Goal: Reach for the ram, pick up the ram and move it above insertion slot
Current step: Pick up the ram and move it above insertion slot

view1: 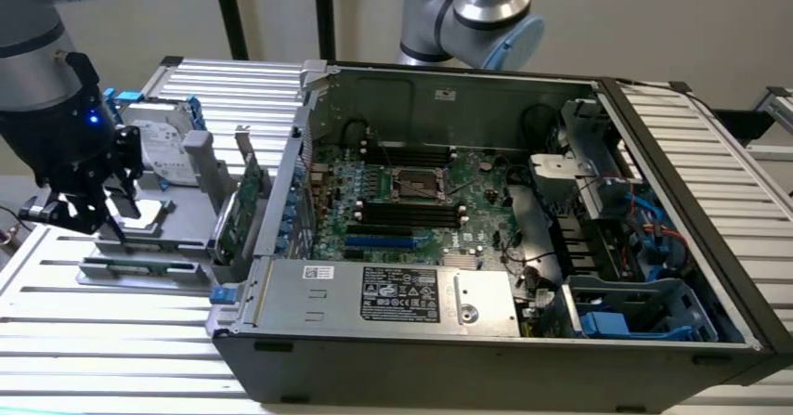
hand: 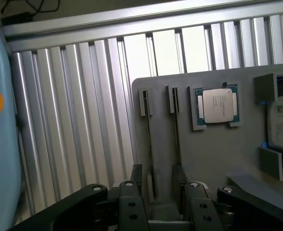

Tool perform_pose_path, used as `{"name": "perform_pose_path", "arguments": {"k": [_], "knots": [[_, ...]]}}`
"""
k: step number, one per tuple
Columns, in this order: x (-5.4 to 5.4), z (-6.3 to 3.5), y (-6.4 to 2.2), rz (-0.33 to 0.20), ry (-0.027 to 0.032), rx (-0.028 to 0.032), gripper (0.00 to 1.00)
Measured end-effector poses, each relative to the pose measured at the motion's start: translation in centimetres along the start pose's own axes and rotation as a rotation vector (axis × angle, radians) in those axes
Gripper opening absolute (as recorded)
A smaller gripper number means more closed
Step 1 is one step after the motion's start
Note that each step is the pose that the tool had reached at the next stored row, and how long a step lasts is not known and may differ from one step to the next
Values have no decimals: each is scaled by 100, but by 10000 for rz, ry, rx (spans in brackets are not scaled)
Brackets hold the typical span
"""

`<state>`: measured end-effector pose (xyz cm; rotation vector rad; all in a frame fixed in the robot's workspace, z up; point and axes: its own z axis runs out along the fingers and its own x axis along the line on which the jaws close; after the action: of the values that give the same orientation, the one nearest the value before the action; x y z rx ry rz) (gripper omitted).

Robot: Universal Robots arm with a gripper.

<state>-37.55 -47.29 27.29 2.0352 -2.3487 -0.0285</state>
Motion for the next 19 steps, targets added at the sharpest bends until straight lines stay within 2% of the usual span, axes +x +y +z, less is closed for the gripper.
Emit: {"name": "perform_pose_path", "arguments": {"k": [19], "knots": [[-4,345,-13,-218,8,3,38]]}}
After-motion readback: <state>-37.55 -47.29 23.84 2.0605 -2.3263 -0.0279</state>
